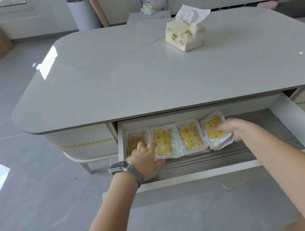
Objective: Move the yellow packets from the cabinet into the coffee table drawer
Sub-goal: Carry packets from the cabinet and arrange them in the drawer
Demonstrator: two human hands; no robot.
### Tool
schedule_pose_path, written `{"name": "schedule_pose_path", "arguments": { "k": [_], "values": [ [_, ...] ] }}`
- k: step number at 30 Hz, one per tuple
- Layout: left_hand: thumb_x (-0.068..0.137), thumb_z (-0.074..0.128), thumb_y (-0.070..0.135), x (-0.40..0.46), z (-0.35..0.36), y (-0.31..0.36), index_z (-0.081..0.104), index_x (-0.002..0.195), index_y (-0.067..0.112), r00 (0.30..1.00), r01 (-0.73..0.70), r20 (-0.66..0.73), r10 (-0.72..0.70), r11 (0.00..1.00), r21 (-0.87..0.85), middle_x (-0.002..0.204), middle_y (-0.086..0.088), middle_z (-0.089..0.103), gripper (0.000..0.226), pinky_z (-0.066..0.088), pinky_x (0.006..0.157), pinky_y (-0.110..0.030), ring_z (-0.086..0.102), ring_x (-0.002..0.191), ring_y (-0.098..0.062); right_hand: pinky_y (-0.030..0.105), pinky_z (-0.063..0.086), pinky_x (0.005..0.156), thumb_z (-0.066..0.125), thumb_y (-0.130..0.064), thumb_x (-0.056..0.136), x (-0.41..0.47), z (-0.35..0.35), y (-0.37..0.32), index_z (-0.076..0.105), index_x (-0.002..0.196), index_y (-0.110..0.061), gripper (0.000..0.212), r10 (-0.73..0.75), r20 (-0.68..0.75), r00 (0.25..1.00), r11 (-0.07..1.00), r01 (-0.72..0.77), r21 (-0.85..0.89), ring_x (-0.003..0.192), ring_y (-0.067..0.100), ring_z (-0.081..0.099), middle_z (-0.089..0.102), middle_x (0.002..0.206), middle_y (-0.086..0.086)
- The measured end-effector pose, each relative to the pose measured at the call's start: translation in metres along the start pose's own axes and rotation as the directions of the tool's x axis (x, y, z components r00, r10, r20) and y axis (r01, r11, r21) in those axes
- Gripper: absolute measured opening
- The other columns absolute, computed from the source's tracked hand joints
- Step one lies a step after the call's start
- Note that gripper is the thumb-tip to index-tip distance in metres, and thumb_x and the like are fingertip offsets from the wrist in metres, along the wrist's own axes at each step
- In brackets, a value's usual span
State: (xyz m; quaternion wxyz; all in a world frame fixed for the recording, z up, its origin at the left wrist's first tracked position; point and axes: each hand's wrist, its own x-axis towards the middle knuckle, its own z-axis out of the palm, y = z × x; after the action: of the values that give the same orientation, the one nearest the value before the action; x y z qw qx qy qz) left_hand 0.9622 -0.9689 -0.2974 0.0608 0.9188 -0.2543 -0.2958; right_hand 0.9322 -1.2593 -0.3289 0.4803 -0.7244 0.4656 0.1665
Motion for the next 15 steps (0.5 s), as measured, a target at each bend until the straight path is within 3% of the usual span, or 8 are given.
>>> {"name": "schedule_pose_path", "arguments": {
  "k": [4, 8, 10, 11, 13, 15],
  "values": [
    [0.099, 0.042, 0.047, -0.004, 0.001, 0.001, 0.023, 0.15, 0.021, 0.995, -0.032, 0.095, 0.031, 0.999, 0.011, 0.152, -0.011, 0.024, 0.061, 0.041, 0.107, -0.04, 0.046, 0.129, -0.03, 0.047, 0.05, 0.097, 0.064, -0.04, 0.09, 0.016, 0.007, 0.009, 0.042, 0.14, 0.001, 0.069, 0.026, 0.026, 0.999, 1.0, -0.026, 0.008, 0.119, 0.036, 0.057, 0.053, 0.138, 0.02],
    [0.099, 0.041, 0.049, -0.005, 0.002, 0.003, 0.03, 0.148, 0.023, 0.998, -0.037, 0.044, 0.035, 0.998, 0.06, 0.15, -0.009, 0.03, 0.057, 0.039, 0.109, -0.042, 0.04, 0.134, -0.029, 0.041, 0.046, 0.097, 0.063, -0.044, 0.09, 0.011, 0.005, 0.009, 0.042, 0.137, 0.007, 0.072, -0.061, -0.087, 0.994, 0.964, 0.036, -0.262, 0.123, 0.036, 0.052, 0.052, 0.134, 0.02],
    [0.099, 0.041, 0.047, -0.004, 0.0, 0.004, 0.032, 0.147, 0.024, 0.999, -0.045, 0.013, 0.044, 0.997, 0.056, 0.149, -0.008, 0.034, 0.054, 0.038, 0.11, -0.044, 0.037, 0.136, -0.029, 0.035, 0.047, 0.084, 0.064, -0.04, 0.092, 0.018, 0.003, 0.011, 0.054, 0.118, 0.007, 0.054, -0.127, -0.162, 0.979, 0.936, 0.064, -0.346, 0.108, 0.033, 0.057, 0.06, 0.112, 0.019],
    [0.099, 0.041, 0.047, -0.003, -0.001, 0.004, 0.033, 0.147, 0.025, 0.999, -0.05, 0.004, 0.049, 0.997, 0.051, 0.149, -0.007, 0.035, 0.053, 0.037, 0.11, -0.044, 0.036, 0.136, -0.029, 0.032, 0.047, 0.072, 0.064, -0.039, 0.092, 0.02, 0.003, 0.012, 0.059, 0.099, 0.003, 0.044, -0.146, -0.193, 0.97, 0.921, 0.062, -0.386, 0.095, 0.031, 0.058, 0.061, 0.094, 0.014],
    [0.099, 0.041, 0.046, -0.001, -0.001, 0.003, 0.035, 0.146, 0.025, 0.998, -0.059, -0.008, 0.06, 0.997, 0.051, 0.148, -0.006, 0.037, 0.052, 0.037, 0.11, -0.045, 0.035, 0.137, -0.029, 0.027, 0.036, 0.051, 0.062, -0.039, 0.094, 0.022, 0.005, 0.013, 0.048, 0.067, -0.006, 0.045, -0.208, -0.227, 0.951, 0.887, 0.085, -0.453, 0.076, 0.025, 0.055, 0.051, 0.068, 0.006],
    [0.1, 0.041, 0.046, 0.002, 0.0, 0.003, 0.036, 0.145, 0.025, 0.998, -0.06, -0.016, 0.061, 0.996, 0.065, 0.148, -0.006, 0.04, 0.05, 0.037, 0.11, -0.047, 0.035, 0.136, -0.029, 0.025, 0.028, 0.046, 0.06, -0.037, 0.095, 0.023, 0.008, 0.014, 0.04, 0.06, -0.009, 0.049, -0.238, -0.238, 0.942, 0.858, 0.089, -0.506, 0.06, 0.018, 0.049, 0.045, 0.062, 0.004]
  ]
}}
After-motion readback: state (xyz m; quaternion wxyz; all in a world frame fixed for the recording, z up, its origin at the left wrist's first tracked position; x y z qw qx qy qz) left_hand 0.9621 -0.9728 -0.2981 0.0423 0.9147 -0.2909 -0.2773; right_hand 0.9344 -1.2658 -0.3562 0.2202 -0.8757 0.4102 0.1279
